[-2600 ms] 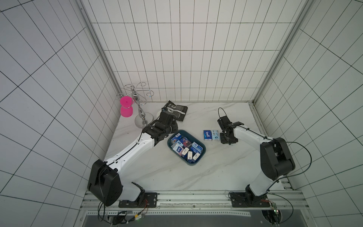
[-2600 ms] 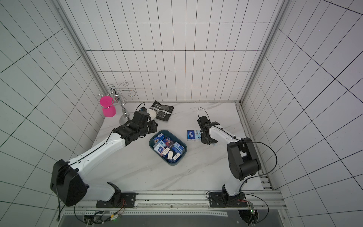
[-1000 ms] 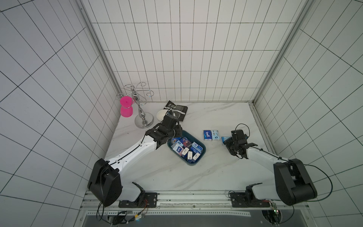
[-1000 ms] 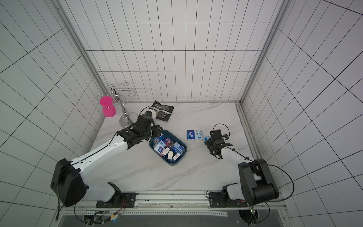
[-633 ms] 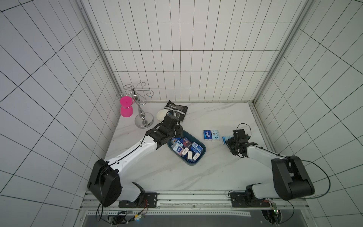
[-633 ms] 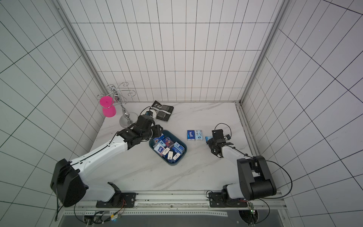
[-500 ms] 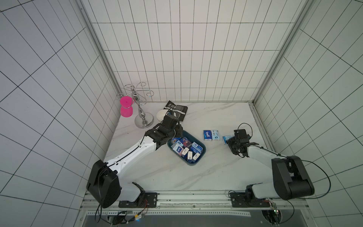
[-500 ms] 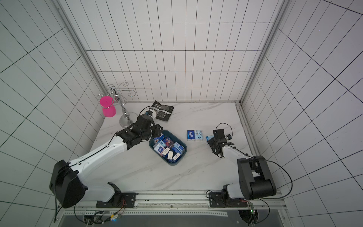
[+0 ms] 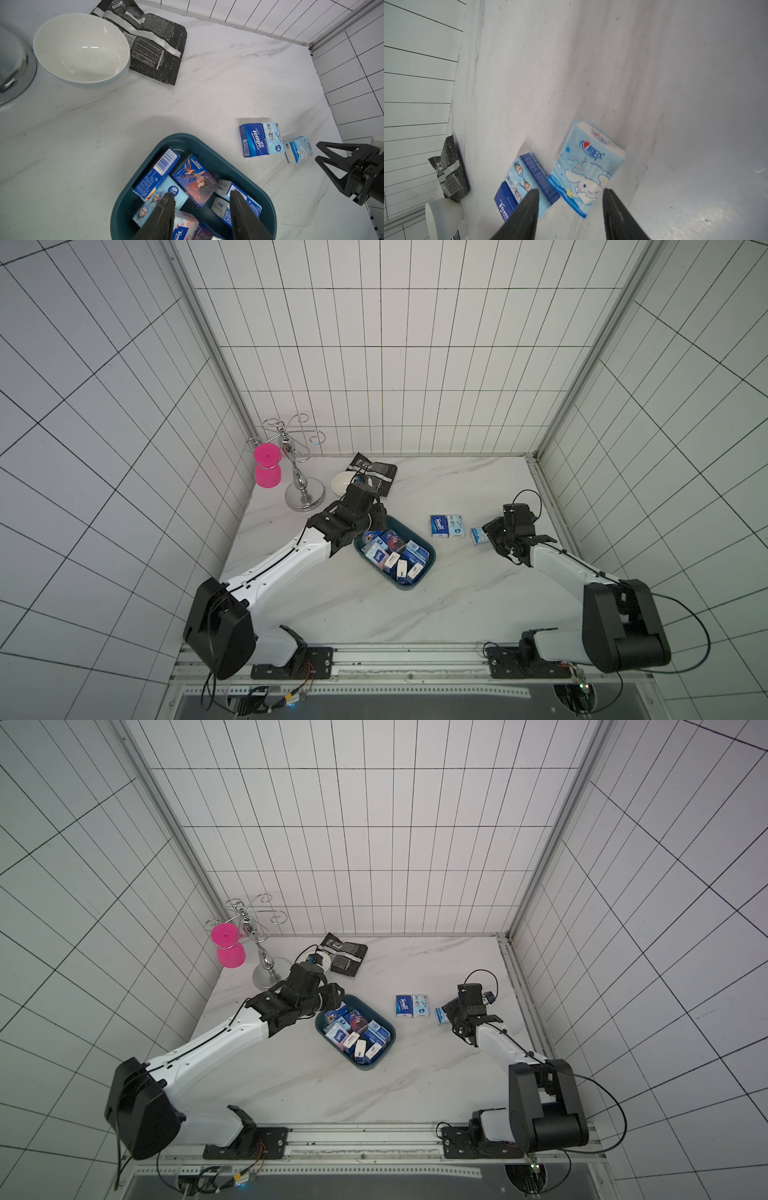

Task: Take the pocket tissues out of the storage box
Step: Adjust the pocket tissues at the center of the board.

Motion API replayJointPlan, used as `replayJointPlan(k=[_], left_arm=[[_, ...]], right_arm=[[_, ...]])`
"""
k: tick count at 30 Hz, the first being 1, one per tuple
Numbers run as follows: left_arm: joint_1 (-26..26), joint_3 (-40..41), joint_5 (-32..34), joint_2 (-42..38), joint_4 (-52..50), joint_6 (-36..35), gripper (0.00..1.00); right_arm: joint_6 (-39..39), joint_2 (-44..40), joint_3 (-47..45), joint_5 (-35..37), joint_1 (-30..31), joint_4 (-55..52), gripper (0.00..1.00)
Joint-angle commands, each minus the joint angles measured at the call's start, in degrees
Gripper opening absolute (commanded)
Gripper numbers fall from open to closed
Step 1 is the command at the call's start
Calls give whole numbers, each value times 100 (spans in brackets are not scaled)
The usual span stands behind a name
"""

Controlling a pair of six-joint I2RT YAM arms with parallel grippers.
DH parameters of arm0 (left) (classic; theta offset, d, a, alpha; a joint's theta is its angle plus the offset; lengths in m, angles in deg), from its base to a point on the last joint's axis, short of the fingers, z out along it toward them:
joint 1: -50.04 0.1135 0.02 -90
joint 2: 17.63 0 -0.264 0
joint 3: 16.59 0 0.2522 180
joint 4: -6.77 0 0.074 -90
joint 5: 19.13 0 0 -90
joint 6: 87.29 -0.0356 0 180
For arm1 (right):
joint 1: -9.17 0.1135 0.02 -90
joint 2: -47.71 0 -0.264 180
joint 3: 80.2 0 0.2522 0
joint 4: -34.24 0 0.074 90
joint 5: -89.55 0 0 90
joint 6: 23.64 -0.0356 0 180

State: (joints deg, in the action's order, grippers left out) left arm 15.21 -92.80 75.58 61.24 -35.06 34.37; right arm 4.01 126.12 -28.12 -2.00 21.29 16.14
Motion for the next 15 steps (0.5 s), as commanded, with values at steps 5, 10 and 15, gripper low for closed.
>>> replayJointPlan(k=[5,10,15], left_arm=[[-6,-171,21,65,48,-125,46],[-6,-129,36,58,39,-120,46],[1,-126,107,23,31,-116,46]], right_arm=[[14,259,63,-195,-69,32,53],[-67,458,-25,-241,-69,235,53],[-80,595,-45,-259,-69,354,52]])
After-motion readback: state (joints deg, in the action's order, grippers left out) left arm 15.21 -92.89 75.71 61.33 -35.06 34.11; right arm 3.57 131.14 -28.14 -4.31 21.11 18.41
